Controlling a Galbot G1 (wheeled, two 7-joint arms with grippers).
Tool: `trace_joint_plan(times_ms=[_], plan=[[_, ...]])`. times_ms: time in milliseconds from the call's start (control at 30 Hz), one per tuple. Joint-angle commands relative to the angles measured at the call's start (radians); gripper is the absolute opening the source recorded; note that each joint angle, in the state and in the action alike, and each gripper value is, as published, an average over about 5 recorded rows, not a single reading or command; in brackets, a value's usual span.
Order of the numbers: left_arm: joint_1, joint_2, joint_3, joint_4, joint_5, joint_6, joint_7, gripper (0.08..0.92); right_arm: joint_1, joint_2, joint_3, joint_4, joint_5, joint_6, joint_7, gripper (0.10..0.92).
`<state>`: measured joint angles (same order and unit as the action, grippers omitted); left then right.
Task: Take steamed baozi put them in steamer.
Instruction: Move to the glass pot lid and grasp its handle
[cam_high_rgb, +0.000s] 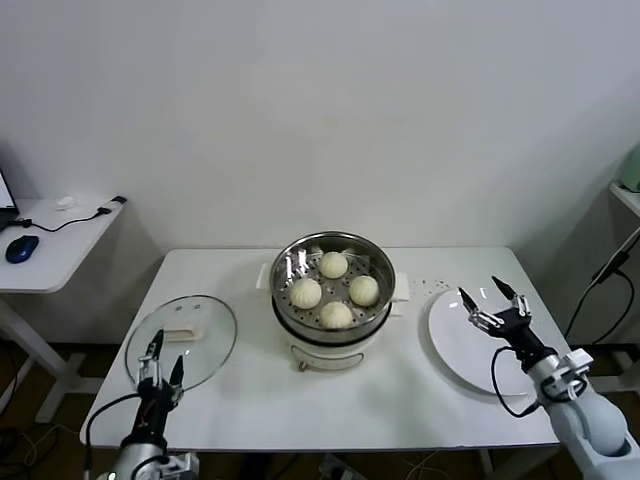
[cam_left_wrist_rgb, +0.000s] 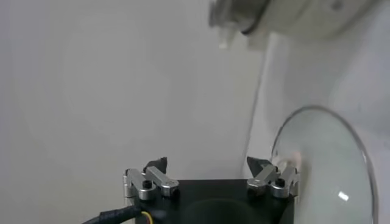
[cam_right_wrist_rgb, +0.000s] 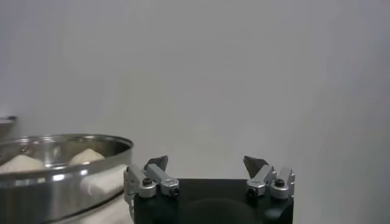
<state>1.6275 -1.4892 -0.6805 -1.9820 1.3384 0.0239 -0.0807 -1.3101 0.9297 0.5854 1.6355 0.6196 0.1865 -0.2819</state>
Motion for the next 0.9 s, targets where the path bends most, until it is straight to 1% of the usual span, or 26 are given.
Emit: trace_joint_plan(times_ms=[33, 300, 467, 533, 900], plan=[[-0.241, 0.026, 0.064, 0.32, 0.225, 0.076, -0.078, 0.823, -0.072, 0.086, 0.103, -0.017, -0.077, -0.003, 0.043, 0.823], [-0.379, 0.038, 0.054, 0.508, 0.215, 0.089, -0.105, 0.823, -0.013, 0.092, 0.09, -0.08, -0.096, -0.004, 0.065, 0.823], [-0.437, 0.055, 0.039, 0.584, 0.222, 0.089, -0.084, 0.823, 0.008, 0.095, 0.081, -0.098, -0.101, -0.003, 0.065, 0.823], [-0.455, 0.059, 0.027, 0.614, 0.224, 0.085, -0.088, 0.823, 0.016, 0.096, 0.077, -0.105, -0.104, -0.002, 0.065, 0.823], [-0.515, 0.079, 0.018, 0.686, 0.186, 0.094, -0.107, 0.823, 0.036, 0.108, 0.069, -0.135, -0.124, 0.006, 0.058, 0.823]])
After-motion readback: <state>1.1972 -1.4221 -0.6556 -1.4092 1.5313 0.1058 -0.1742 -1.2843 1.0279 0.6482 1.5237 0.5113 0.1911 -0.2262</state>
